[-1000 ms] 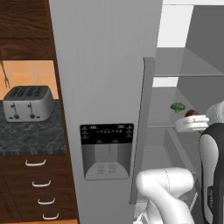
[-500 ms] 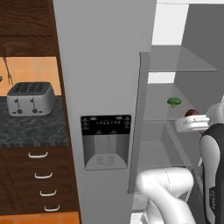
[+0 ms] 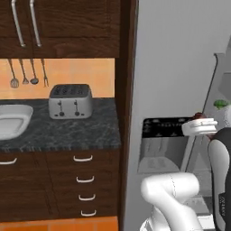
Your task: Place one broccoli and one chicken drumstick in each tupperware on the nearby counter, to pack two identical lunches.
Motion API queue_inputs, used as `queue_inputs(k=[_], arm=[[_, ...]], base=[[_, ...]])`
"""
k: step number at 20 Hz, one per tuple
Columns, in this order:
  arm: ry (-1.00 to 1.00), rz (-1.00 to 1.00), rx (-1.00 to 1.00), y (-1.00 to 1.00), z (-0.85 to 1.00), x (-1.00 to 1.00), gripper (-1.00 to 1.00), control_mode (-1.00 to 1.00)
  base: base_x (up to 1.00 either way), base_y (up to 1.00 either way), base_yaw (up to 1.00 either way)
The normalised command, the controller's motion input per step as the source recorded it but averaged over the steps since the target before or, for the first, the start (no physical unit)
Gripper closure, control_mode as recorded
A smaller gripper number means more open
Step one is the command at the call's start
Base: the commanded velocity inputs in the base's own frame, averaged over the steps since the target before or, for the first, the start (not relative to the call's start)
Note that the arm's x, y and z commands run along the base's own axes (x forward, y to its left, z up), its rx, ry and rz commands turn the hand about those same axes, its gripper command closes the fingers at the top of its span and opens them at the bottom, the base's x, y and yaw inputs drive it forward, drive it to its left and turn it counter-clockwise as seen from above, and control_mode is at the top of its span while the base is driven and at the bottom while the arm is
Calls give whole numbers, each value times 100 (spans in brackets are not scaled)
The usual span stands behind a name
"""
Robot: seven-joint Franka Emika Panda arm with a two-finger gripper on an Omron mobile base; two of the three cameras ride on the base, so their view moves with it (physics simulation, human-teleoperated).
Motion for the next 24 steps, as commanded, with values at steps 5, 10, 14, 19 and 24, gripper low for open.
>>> queue_inputs(k=[5, 10, 14, 19, 24], arm=[[0, 0, 0, 0, 0, 0, 100, 100], [0, 0, 0, 0, 0, 0, 100, 100], [0, 0, 0, 0, 0, 0, 100, 100], [0, 0, 0, 0, 0, 0, 100, 100], [0, 0, 0, 0, 0, 0, 100, 100]], base=[[17, 100, -5], [19, 100, -9], [13, 100, -17], [18, 100, -15], [30, 100, -7]])
